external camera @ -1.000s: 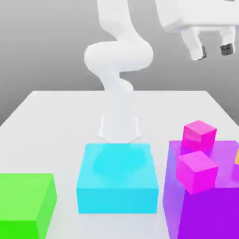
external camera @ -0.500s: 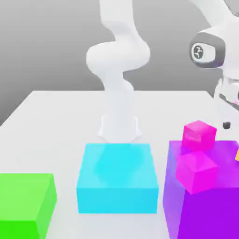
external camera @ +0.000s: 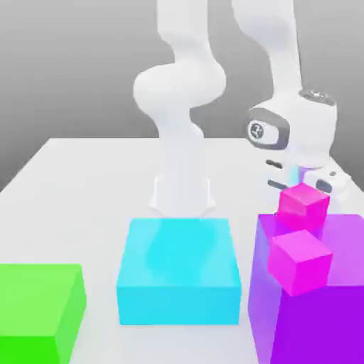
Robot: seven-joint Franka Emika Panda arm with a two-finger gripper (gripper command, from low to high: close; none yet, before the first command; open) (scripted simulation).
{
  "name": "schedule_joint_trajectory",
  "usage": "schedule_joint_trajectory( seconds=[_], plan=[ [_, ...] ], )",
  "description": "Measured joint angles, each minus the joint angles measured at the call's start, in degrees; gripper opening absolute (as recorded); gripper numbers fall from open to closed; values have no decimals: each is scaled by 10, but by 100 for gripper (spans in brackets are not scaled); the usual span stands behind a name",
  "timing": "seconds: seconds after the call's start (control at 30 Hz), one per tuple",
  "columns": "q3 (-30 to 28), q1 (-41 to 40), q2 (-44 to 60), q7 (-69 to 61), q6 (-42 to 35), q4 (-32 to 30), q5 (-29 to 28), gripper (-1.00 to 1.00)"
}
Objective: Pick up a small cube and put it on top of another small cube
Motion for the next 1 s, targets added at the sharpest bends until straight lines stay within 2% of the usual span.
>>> schedule_joint_trajectory(
  seconds=[0.13, 0.17, 0.4, 0.53, 0.63, 0.77, 1.0],
  plan=[
    [-47, 43, 62, 19, 53, 9, -24, 0],
    [-56, 52, 75, 21, 64, 10, -24, -100],
    [-58, 55, 77, 22, 64, 10, -25, -100],
    [-28, 28, 25, 3, 20, 4, -3, -100],
    [-20, 29, -22, -17, -19, -4, 24, -100],
    [-19, 32, -83, -21, -69, -16, 35, -100],
    [-70, -8, -142, 92, -185, -2, 150, -100]
  ],
)
